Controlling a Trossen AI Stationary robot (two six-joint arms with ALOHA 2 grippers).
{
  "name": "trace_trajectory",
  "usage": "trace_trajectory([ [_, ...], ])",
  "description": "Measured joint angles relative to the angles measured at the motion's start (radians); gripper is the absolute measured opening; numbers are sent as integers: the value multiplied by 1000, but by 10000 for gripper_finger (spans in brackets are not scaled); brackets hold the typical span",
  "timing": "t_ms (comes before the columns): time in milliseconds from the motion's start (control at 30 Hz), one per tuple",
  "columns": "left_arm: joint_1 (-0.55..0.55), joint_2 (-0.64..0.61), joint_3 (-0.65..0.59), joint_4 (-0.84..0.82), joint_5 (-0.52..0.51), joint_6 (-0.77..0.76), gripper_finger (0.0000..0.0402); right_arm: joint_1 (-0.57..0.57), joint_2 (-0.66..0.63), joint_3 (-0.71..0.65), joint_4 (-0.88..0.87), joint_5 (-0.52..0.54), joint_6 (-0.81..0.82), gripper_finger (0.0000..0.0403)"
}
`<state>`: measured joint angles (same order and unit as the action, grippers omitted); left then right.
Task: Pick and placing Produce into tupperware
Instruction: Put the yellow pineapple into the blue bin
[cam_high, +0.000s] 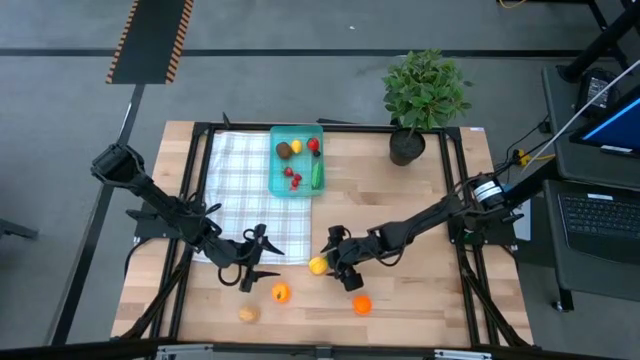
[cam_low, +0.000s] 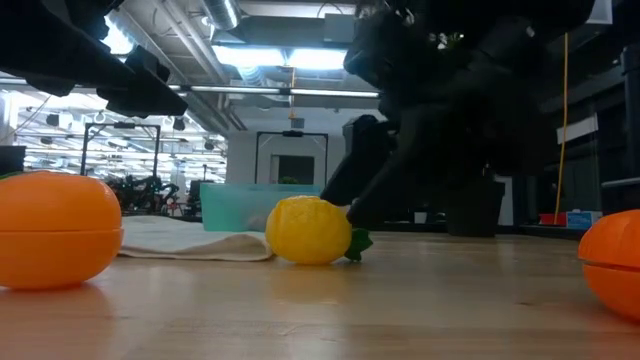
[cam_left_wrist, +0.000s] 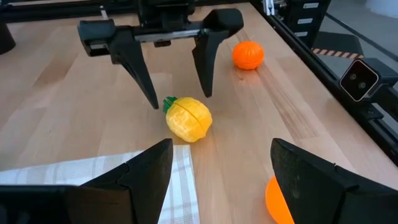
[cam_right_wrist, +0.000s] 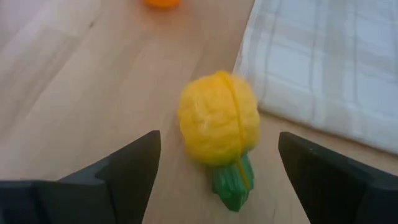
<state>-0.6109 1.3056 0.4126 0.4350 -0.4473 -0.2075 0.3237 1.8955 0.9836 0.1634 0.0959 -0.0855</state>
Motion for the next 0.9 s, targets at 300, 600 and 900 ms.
trace_trajectory([
  [300,0,0,0,-1,0,0,261,0,54,0,61,-1,-32,325],
  [600,0,0,0,-1,0,0,261,0,75,0,140,-19,-75,325],
  [900,0,0,0,-1,0,0,261,-16,75,0,161,-20,-73,325],
])
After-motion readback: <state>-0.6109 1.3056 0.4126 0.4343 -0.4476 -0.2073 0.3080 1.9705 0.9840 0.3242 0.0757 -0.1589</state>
